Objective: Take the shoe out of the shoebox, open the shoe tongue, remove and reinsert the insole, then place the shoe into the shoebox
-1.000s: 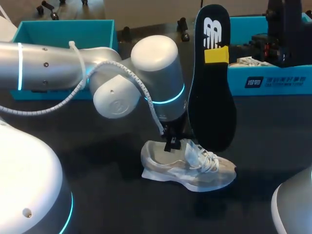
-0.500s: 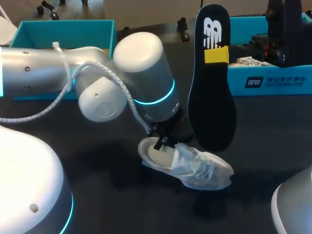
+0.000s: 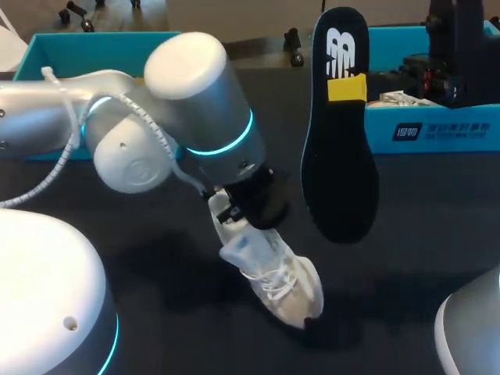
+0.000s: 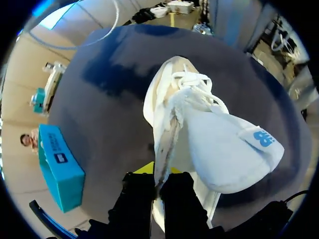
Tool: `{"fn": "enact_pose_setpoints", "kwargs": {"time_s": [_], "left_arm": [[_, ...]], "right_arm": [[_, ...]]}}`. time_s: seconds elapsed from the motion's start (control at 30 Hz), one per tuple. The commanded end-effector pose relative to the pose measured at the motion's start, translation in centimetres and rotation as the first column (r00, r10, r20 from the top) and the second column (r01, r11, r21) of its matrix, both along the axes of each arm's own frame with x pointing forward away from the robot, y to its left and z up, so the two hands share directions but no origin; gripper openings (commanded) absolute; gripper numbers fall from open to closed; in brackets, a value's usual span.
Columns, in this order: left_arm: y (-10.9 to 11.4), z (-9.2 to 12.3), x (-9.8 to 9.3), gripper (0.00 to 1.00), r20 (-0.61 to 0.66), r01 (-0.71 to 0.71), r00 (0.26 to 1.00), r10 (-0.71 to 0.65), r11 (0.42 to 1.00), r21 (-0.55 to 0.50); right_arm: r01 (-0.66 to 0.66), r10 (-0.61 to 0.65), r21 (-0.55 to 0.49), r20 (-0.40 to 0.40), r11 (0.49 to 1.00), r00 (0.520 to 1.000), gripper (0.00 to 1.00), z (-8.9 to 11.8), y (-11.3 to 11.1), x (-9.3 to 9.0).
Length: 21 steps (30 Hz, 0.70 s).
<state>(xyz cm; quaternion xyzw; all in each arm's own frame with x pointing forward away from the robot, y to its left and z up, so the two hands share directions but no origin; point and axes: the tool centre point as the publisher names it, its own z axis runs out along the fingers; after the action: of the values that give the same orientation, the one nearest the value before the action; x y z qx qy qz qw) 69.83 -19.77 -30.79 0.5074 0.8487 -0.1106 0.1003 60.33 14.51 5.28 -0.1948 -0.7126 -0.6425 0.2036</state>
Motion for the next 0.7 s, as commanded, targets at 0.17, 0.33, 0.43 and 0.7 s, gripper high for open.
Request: {"fn": "enact_pose_setpoints", "kwargs": {"time_s": [0.17,0.33,0.43,0.7], "left_arm": [[1.8,1.1,-1.1,0.00,0.112,0.195,0.976,-0.187,0.979,-0.062],[1.8,1.1,-1.1,0.00,0.112,0.195,0.976,-0.187,0.979,-0.062],[1.8,1.1,-1.1,0.00,0.112,0.195,0.976,-0.187,0.979,-0.062],[1.6,1.9,-2.6,0.00,0.095,0.391,0.917,-0.389,0.920,-0.006]], "right_arm": [[-0.005,0.005,-0.004,-0.002,1.000,1.000,0.00,0.1,0.4,0.4],[-0.005,0.005,-0.004,-0.002,1.000,1.000,0.00,0.1,0.4,0.4],[-0.005,0.005,-0.004,-0.002,1.000,1.000,0.00,0.1,0.4,0.4],[-0.005,0.005,-0.004,-0.002,1.000,1.000,0.00,0.1,0.4,0.4]]}}
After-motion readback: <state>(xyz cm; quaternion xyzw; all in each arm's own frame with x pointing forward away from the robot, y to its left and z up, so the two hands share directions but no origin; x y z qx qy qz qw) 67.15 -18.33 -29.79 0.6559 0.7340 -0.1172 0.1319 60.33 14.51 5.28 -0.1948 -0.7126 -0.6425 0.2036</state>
